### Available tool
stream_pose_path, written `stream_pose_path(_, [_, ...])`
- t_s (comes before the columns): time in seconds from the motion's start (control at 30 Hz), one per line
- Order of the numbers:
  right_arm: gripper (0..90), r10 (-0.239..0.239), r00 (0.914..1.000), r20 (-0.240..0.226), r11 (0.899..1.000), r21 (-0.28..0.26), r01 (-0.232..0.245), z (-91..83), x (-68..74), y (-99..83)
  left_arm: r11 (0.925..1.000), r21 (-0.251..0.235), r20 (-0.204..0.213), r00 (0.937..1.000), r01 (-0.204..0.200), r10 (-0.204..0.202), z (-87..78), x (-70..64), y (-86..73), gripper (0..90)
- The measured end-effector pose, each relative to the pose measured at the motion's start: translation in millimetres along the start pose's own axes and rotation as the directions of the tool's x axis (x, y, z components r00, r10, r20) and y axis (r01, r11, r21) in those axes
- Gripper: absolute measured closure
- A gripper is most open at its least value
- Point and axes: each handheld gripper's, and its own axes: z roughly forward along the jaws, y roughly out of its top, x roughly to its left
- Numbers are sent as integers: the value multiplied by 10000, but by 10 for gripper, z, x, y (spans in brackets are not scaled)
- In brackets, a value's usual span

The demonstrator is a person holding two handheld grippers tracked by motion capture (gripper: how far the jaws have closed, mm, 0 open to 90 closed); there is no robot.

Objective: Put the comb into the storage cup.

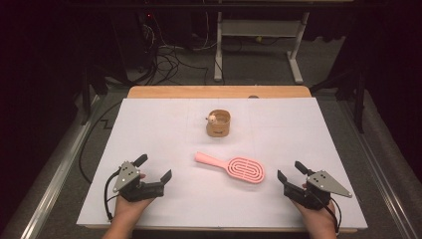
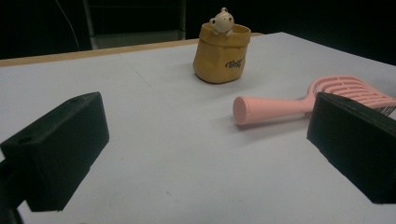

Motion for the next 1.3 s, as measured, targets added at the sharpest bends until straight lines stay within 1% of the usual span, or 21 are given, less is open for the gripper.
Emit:
stream_pose_path(0.03, [456, -36, 10000, -24, 10000, 88, 36, 0, 10, 9, 10000, -20, -7, 10000, -1, 1, 2, 2, 0, 0])
stream_pose_path(0.07, [456, -36, 10000, -24, 10000, 88, 36, 0, 10, 9, 10000, -58, -17, 10000, -2, 2, 3, 3, 0, 0])
stream_pose_path(0.1, [540, -30, 10000, -91, 9998, 185, 32, 10, 15, 16, 9999, -93, 1, 10000, 42, -42, 5, 6, 0, 0])
stream_pose_path(0.13, [540, -30, 10000, -91, 9998, 185, 32, 10, 15, 16, 9999, -104, 16, 10000, 75, -75, 5, 11, 1, 0])
stream_pose_path(0.2, [625, -39, 9999, -103, 9994, 346, 43, 32, 25, 21, 9998, -177, -144, 9999, 42, -44, 9, 11, 7, 0])
stream_pose_path(0.27, [693, -193, 9998, -107, 9980, 601, 199, 68, 41, 28, 9995, -307, -84, 10000, -40, 38, 0, 12, 11, 0])
stream_pose_path(0.3, [768, -175, 9997, -145, 9973, 708, 184, 96, 55, 40, 9996, -273, -47, 10000, -35, 33, -1, 9, 10, 0])
stream_pose_path(0.37, [840, -168, 9997, -158, 9970, 758, 180, 116, 65, 57, 9998, -192, -42, 10000, -70, 69, 2, 5, 7, 0])
stream_pose_path(0.4, [840, -168, 9997, -158, 9970, 758, 180, 116, 65, 57, 9998, -192, -42, 10000, -70, 69, 2, 5, 7, 0])
stream_pose_path(0.43, [900, -193, 9996, -200, 9968, 772, 207, 149, 79, 80, 9997, -219, -53, 10000, -59, 57, -3, 4, 8, 0])
stream_pose_path(0.57, [900, -115, 9991, -411, 9960, 882, 151, 221, 87, 122, 9996, -277, -121, 9999, 5, -9, -12, -1, 10, 0])
stream_pose_path(0.67, [900, -373, 9975, -608, 9929, 1107, 439, 335, 98, 175, 9997, -243, -124, 9999, 29, -32, -14, -6, 5, 0])
stream_pose_path(0.7, [900, -423, 9957, -822, 9894, 1351, 532, 442, 110, 206, 9997, -224, -129, 9999, -29, 26, -13, -6, 4, 0])
stream_pose_path(0.73, [900, -423, 9957, -822, 9894, 1351, 532, 442, 110, 206, 9997, -244, -142, 9999, -59, 56, -11, -6, 4, 0])
stream_pose_path(0.77, [900, -499, 9951, -850, 9862, 1536, 626, 569, 130, 236, 9996, -261, -155, 9999, -70, 66, -11, -4, 5, 0])
stream_pose_path(0.8, [900, -499, 9951, -850, 9862, 1536, 626, 569, 130, 236, 9996, -267, -150, 9999, -52, 48, -10, -1, 5, 0])
stream_pose_path(0.83, [900, -534, 9949, -856, 9833, 1690, 673, 695, 148, 259, 9997, -237, -130, 9999, 0, -3, -9, 7, 4, 0])
stream_pose_path(0.87, [900, -534, 9949, -856, 9833, 1690, 673, 695, 148, 259, 9997, -237, -130, 9999, 0, -3, -9, 7, 4, 0])
stream_pose_path(0.93, [900, -515, 9939, -976, 9783, 1951, 699, 825, 162, 276, 9997, -251, -119, 9999, 21, -24, -9, 16, 1, 0])
stream_pose_path(1.2, [900, -736, 9886, -1313, 9655, 2389, 1036, 873, 199, 286, 9992, -371, -116, 9998, 133, -137, -39, 45, 1, 0])
stream_pose_path(1.3, [900, -915, 9832, -1581, 9566, 2604, 1309, 872, 228, 263, 9990, -411, -128, 9998, 156, -162, -44, 43, 6, 0])
